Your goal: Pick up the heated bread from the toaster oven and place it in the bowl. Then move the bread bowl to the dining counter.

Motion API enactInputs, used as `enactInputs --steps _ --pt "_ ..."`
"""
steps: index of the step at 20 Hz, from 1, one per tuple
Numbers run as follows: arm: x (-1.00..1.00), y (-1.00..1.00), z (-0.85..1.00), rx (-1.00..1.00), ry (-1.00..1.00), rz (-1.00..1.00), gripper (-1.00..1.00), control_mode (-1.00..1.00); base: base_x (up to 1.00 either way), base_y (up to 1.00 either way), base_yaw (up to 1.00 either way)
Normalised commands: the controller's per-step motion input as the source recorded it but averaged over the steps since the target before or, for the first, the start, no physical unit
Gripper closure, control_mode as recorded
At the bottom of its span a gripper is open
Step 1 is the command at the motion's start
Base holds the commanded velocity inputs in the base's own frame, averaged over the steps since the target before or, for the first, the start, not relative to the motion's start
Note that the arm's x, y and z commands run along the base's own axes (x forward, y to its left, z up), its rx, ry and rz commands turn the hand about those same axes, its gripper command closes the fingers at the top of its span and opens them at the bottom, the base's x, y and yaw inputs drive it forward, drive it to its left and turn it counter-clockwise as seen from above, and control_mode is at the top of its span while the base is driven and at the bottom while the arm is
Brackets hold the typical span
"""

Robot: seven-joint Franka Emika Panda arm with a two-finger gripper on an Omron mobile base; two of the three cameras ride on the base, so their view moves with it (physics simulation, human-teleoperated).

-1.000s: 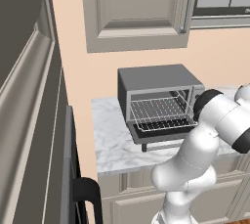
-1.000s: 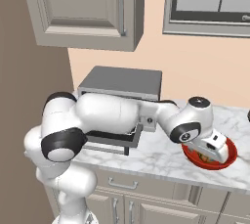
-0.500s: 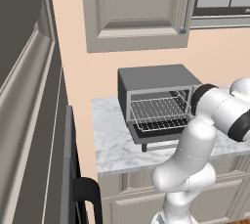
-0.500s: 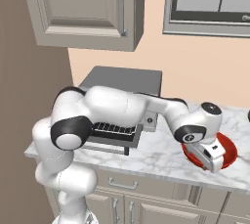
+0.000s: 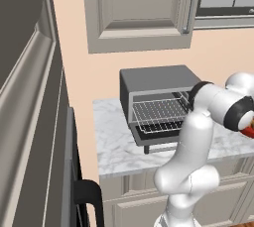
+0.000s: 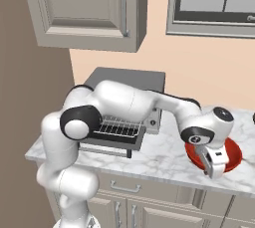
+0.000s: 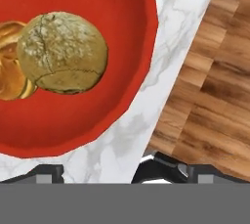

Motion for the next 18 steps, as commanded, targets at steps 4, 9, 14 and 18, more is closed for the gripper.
enactInputs --steps 4,9,14,18 --pt "0.08 0.01 -0.29 0.0 -0.03 -0.24 -1.0 -1.0 0.0 0.0 0.0" --pt "0.08 0.02 -0.1 0.0 -0.02 -0.15 -1.0 -1.0 0.0 0.0 0.0" --pt "0.12 0.14 -0.08 0.0 -0.01 -0.13 -1.0 -1.0 0.0 0.0 0.0" --pt "0.0 0.24 -0.24 0.0 0.0 -0.08 -1.0 -1.0 0.0 0.0 0.0"
